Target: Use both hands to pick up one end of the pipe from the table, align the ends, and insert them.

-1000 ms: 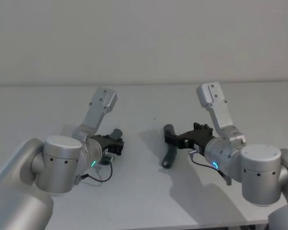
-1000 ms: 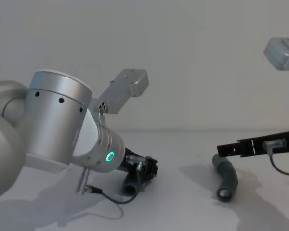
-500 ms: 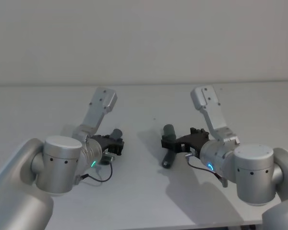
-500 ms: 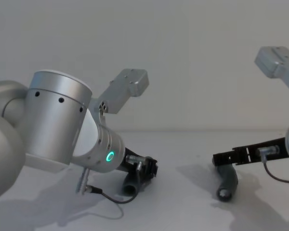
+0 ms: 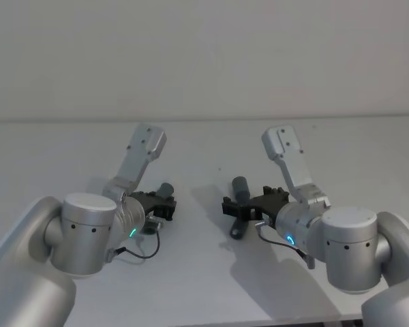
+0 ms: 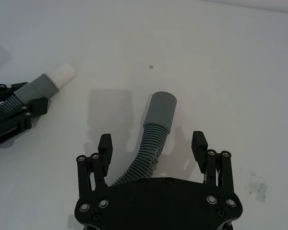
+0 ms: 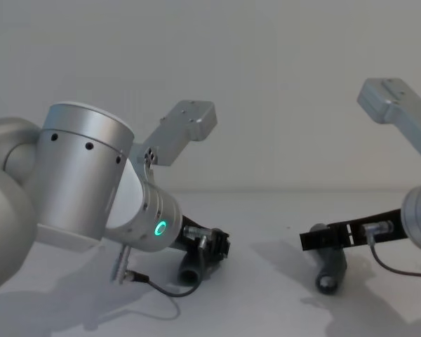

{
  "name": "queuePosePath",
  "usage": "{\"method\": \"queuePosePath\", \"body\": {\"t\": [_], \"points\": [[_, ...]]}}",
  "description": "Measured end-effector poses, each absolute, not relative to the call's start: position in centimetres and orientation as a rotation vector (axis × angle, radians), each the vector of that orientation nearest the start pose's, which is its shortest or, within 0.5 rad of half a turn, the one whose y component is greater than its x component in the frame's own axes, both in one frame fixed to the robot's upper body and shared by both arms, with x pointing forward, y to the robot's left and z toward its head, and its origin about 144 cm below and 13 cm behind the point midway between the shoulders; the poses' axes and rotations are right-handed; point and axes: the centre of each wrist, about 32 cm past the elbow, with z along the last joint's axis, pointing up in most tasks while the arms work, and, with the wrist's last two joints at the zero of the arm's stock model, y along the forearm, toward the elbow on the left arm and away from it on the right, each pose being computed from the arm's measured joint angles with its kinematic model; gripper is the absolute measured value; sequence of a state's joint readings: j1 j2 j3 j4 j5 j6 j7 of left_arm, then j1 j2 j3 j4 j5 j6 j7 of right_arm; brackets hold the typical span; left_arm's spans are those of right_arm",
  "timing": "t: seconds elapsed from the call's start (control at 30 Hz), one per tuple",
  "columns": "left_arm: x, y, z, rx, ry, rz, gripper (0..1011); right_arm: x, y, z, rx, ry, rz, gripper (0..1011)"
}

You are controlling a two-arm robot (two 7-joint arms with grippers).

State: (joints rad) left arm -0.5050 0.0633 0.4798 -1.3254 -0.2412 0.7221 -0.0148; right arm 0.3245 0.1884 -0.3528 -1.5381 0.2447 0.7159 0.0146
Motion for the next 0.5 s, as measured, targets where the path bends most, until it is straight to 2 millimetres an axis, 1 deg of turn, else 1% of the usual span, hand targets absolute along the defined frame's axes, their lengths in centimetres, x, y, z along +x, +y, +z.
{"method": "queuePosePath", "body": {"t": [0.5], "points": [[56.2,10.57,123.36,0.502,0.274,1.091,336,52.89,-16.89,121.85,-0.466,0.309,-1.234,1001]]}}
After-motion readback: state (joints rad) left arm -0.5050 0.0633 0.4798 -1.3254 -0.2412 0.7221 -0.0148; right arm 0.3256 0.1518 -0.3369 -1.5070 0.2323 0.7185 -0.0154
